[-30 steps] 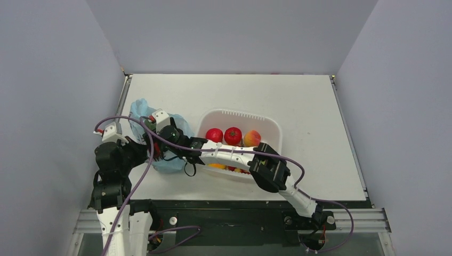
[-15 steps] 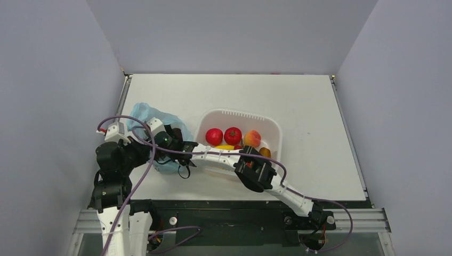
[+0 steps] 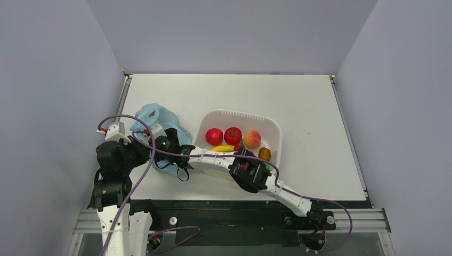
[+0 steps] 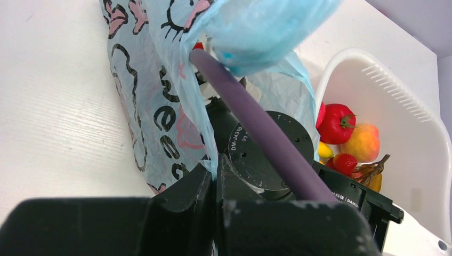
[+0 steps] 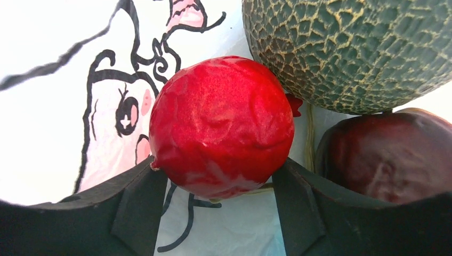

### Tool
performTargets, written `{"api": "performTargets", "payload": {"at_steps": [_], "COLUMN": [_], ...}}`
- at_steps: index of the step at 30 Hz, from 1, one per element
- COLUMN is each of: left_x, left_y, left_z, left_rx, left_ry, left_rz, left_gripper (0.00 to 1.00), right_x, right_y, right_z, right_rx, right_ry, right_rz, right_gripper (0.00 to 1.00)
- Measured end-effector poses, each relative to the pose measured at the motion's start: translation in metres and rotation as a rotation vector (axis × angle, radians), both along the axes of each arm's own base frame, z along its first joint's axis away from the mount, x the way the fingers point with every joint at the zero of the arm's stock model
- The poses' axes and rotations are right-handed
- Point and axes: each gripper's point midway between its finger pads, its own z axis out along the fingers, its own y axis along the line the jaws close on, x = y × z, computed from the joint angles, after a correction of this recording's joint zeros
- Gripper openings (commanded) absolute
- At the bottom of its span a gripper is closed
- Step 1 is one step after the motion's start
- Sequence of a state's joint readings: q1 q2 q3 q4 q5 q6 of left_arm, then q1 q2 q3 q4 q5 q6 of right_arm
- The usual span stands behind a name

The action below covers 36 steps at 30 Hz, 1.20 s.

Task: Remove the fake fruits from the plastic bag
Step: Take out the fake fruit from the plastic bag.

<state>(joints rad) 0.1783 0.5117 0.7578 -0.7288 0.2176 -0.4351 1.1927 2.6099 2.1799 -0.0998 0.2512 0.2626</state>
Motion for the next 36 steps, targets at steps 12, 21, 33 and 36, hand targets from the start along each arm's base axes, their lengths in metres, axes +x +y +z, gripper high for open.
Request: {"api": "performTargets", "payload": {"at_steps": [12, 21, 33, 36], "left_x": [0.000, -0.021, -0.025, -0.025], "left_y": [0.000, 0.011, 0.013, 0.011], "left_z": [-0.001, -0.007, -0.011, -0.012], "left_rx": [0.000, 0.012, 0.022, 0.017], "left_ry": [0.007, 0.120, 0.151, 0.151], "left_rz": [0.004, 0.095, 0.101, 0.093], "left_gripper": [0.00, 0.00, 0.00, 0.00], "right_x": [0.002, -0.005, -0.024, -0.032], "right_y": [-0.004, -0.022, -0.060, -0.064], "right_z": [0.011, 0.104, 0.190, 0.197], "right_rx": [-0.005, 0.135, 0.350, 0.380], "right_ry": [-0.017, -0.033, 0.000, 0.022], "right_rz": [-0.004, 0.007, 0.043, 0.065], "right_gripper": [0.00, 0.00, 0.00, 0.00]}}
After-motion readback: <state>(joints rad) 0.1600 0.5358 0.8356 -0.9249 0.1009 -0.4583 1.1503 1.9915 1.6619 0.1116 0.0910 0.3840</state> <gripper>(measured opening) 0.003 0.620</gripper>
